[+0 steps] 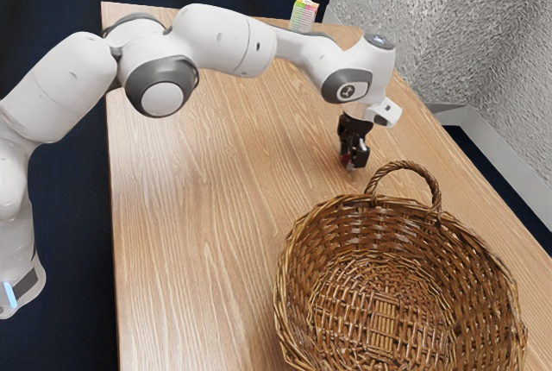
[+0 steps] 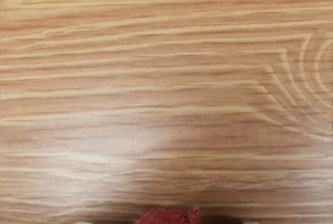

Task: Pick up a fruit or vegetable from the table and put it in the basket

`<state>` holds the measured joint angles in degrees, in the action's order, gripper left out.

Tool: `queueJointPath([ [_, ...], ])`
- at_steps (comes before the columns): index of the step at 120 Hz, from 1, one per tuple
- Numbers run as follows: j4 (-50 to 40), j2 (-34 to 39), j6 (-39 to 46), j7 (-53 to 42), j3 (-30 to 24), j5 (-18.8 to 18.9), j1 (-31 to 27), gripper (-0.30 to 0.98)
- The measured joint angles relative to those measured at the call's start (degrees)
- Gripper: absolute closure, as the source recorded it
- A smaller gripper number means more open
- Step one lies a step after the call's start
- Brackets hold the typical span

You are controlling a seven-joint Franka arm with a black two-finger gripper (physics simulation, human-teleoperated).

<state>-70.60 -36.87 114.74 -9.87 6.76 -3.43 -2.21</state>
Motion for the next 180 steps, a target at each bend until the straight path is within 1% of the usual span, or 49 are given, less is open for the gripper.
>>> queueJointPath([
  [19, 0.0, -0.01, 0.6, -0.05, 0.0, 0.12, 0.02, 0.5],
  [25, 0.0, -0.01, 0.7, -0.07, 0.0, 0.19, 0.02, 0.52],
  [62, 0.58, 1.22, -0.51, -0.22, -0.06, 0.35, 0.08, 0.53],
  [108, 3.71, 7.31, -12.03, -0.33, -2.63, 0.35, 0.21, 0.55],
  [130, 4.46, 9.88, -16.75, -0.4, -5.69, 0.36, 0.41, 0.55],
  [152, 4.49, 12.31, -20.2, -0.38, -10.28, 0.46, 0.56, 0.56],
  [180, 4.77, 18.14, -22.87, -0.31, -12.4, 1.03, 0.85, 0.57],
])
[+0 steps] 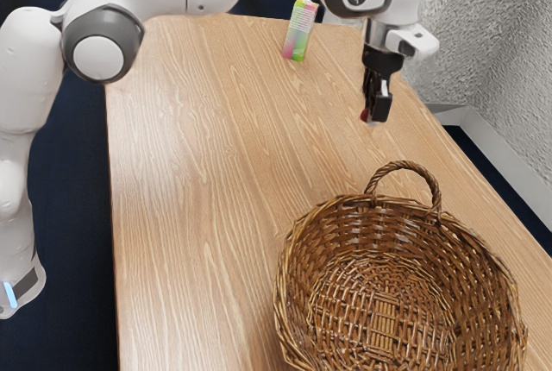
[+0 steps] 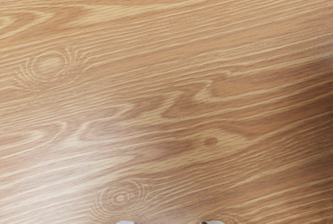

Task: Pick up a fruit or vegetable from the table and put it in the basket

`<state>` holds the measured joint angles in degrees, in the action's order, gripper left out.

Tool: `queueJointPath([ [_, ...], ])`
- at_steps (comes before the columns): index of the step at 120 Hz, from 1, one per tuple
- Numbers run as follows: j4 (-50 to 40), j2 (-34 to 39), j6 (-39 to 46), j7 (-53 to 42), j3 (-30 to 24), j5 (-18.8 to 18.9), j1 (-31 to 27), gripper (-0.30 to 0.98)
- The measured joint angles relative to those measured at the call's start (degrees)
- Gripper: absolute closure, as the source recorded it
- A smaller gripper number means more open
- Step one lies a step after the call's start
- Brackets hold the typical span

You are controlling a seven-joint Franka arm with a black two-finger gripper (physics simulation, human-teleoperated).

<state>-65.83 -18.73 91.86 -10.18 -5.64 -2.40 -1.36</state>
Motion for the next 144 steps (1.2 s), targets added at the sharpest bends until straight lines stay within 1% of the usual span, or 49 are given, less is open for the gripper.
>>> queueJointPath([
  [31, 1.59, 1.78, -1.61, 0.1, -4.28, 1.18, 1.86, 0.57],
  [55, 1.63, 3.49, -2.02, 0.35, -5.11, 2.24, 5.75, 0.57],
  [80, 1.59, 3.0, -0.96, 0.91, -9.28, 3.36, 8.02, 0.56],
  [105, 1.58, -1.39, 4.02, 1.58, -9.83, 4.63, 13.22, 0.56],
  [130, 1.65, -8.6, 12.42, 2.33, -10.07, 4.81, 15.33, 0.57],
  [144, 4.09, -12.8, 17.41, 2.68, -10.35, 4.8, 16.2, 0.57],
])
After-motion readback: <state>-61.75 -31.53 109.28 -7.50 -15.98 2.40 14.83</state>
